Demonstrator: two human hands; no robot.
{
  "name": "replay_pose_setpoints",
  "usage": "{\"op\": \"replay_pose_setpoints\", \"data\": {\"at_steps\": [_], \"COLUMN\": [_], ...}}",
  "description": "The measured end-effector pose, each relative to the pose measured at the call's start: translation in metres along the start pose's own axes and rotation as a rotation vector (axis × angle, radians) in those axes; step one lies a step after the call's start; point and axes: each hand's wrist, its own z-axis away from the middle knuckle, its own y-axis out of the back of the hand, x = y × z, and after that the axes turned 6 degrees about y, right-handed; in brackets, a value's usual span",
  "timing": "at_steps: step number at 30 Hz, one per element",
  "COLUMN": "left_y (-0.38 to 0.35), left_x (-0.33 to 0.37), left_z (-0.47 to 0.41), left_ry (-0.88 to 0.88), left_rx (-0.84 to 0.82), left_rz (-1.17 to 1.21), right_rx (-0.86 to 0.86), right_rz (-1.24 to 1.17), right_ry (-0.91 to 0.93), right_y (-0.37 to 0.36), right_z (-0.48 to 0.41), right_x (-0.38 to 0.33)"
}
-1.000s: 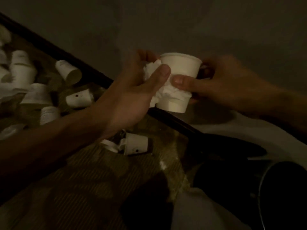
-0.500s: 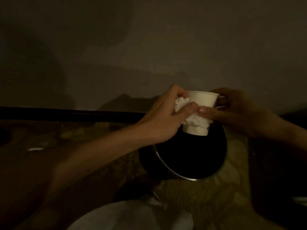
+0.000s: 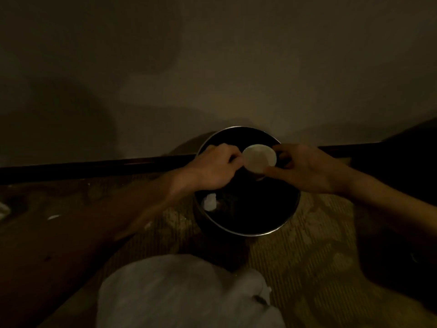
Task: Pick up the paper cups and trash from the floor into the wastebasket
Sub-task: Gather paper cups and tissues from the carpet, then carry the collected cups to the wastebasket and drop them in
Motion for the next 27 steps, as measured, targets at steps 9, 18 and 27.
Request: {"op": "replay_pose_setpoints", "data": {"at_steps": [9, 18, 27], "left_y": [0.115, 0.086, 0.002], "left_x": [-0.05, -0.245, -0.384], "left_z": [0.122, 0.248, 0.228], "left_ry": [-0.13, 0.419, 0.707], "left_rx": [0.423, 0.349, 0.521], "left_rz": [-0.479, -0.274, -0.014], "right_rx": [0.143, -0.29, -0.389], "right_rz": [-0.055, 0.037, 0.261], "right_ry": [0.429, 0.602, 0.594], "right_y": [-0.04, -0.196, -0.316], "right_z": [-0.017, -0.093, -0.175], "right_x": [-0.118, -0.204, -0.231]}}
